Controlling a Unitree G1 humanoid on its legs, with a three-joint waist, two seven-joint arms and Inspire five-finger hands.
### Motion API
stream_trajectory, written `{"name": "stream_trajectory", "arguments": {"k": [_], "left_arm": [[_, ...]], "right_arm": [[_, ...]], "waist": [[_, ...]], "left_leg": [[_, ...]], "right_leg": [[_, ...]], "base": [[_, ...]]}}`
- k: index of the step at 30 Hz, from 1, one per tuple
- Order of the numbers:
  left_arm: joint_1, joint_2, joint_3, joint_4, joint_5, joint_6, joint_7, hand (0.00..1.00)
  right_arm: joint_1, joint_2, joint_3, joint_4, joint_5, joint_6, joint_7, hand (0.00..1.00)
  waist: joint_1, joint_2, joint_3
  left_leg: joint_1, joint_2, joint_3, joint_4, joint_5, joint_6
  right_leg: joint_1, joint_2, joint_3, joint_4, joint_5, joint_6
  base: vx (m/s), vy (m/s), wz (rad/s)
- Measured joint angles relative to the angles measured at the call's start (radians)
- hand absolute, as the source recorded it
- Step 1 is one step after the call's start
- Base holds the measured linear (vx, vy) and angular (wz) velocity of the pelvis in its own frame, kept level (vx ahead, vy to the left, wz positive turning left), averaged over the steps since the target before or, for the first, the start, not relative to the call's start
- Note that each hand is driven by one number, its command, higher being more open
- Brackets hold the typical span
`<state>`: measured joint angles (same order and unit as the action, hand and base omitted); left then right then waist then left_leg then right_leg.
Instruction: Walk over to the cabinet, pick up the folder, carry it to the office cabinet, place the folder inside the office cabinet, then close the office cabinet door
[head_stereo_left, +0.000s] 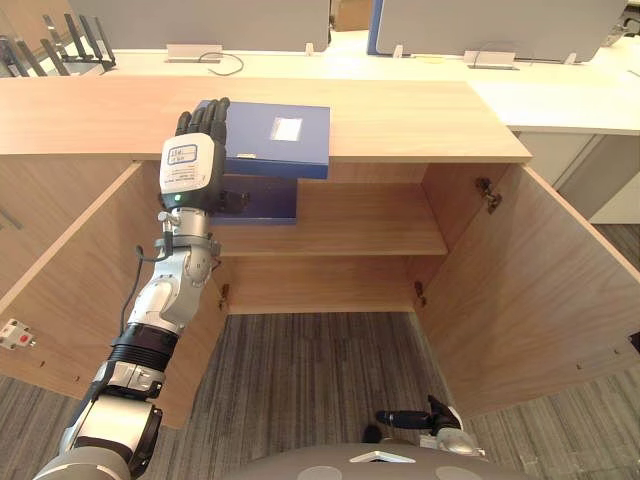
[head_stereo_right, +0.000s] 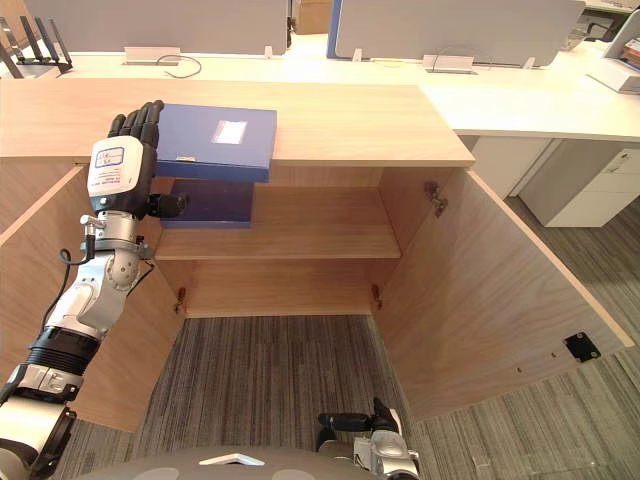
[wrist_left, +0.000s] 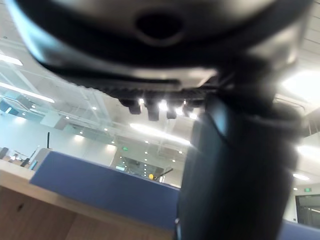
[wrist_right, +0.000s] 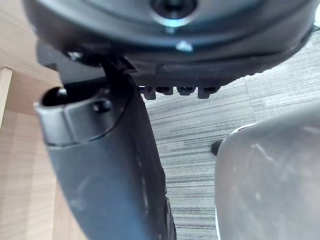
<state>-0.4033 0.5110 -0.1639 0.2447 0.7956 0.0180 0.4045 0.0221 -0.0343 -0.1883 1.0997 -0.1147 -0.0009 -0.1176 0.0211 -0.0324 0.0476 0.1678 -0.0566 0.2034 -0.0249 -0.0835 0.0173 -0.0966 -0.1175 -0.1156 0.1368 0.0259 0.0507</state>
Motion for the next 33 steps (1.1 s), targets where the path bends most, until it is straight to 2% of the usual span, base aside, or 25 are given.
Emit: {"name": "stream_trajectory", "arguments": {"k": [11,16,22,27,33], "left_arm": [[-0.008,0.017,-0.038,0.038,-0.001,-0.022,-0.025,1.00],[-0.080,0.020,-0.068,0.102,-0.001,-0.020,-0.027,1.00],[-0.123,0.051,-0.103,0.106,0.000,-0.022,-0.027,1.00],[-0.181,0.051,-0.137,0.160,-0.001,-0.021,-0.030,1.00],[-0.186,0.051,-0.181,0.187,0.000,-0.023,-0.038,1.00]], "right_arm": [[0.000,0.000,-0.003,0.000,0.001,-0.006,0.000,1.00],[-0.001,0.000,-0.009,0.000,0.000,-0.007,0.000,1.00],[-0.007,0.000,-0.009,0.001,0.000,-0.008,0.000,1.00],[-0.009,0.001,-0.020,0.003,0.000,-0.008,0.000,1.00],[-0.009,0.001,-0.034,0.004,0.000,-0.010,0.001,1.00]], "waist": [[-0.005,-0.002,0.002],[-0.005,-0.005,0.004],[-0.025,-0.006,0.005],[-0.026,-0.016,0.015],[-0.028,-0.018,0.018]], "left_leg": [[0.015,0.001,0.017,-0.019,0.001,-0.002],[0.016,0.001,0.020,-0.025,0.002,-0.002],[0.019,0.000,0.021,-0.031,0.001,-0.002],[0.022,0.000,0.026,-0.030,0.001,-0.003],[0.025,0.001,0.033,-0.031,-0.001,-0.006]], "right_leg": [[-0.003,0.008,0.014,0.001,0.000,0.000],[-0.007,0.014,0.016,0.001,-0.001,-0.001],[-0.007,0.014,0.017,0.001,-0.002,-0.002],[-0.007,0.014,0.024,0.002,-0.002,-0.002],[-0.008,0.015,0.032,0.002,-0.002,-0.002]], "base": [[0.00,0.009,-0.04],[0.02,0.008,-0.02],[0.04,0.024,-0.01],[0.01,0.007,-0.02],[0.01,0.011,-0.03]]}}
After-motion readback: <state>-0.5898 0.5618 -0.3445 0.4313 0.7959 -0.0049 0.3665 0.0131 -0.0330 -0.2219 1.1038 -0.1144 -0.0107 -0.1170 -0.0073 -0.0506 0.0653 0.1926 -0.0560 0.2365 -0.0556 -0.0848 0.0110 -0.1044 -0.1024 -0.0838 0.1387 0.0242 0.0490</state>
